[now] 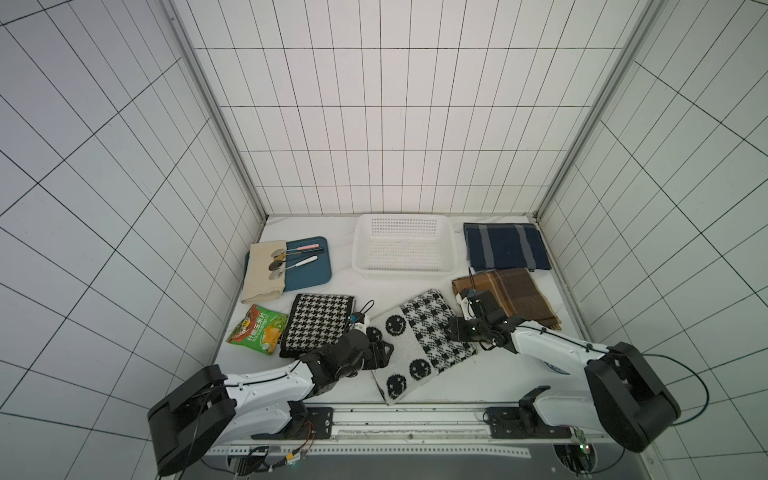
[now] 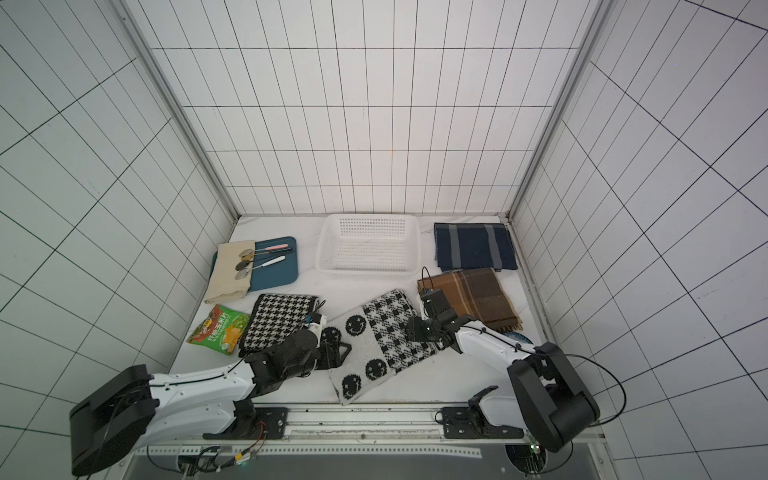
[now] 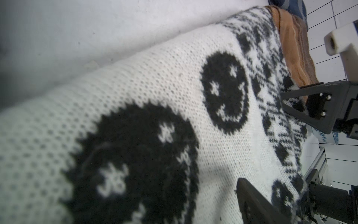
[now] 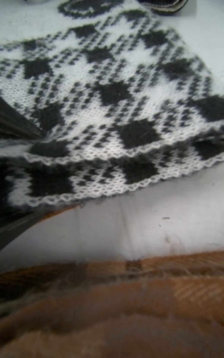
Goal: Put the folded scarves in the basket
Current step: Adjust the scarf at the center of the board, then pick up the scarf at the center of the board, then place the scarf in the basket.
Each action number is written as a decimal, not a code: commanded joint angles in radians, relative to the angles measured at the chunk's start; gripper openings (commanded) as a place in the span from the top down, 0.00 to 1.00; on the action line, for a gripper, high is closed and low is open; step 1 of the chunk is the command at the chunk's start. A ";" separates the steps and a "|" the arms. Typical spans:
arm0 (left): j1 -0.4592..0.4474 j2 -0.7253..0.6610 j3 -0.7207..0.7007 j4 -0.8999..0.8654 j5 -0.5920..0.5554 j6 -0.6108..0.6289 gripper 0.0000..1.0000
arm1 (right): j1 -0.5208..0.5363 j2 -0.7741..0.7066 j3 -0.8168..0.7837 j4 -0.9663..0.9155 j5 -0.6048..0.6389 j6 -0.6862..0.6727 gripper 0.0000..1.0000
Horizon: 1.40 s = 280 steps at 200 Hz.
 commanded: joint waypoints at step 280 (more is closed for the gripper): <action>0.374 0.067 0.725 -0.361 0.199 0.232 1.00 | 0.043 -0.250 0.455 -0.365 0.014 -0.084 1.00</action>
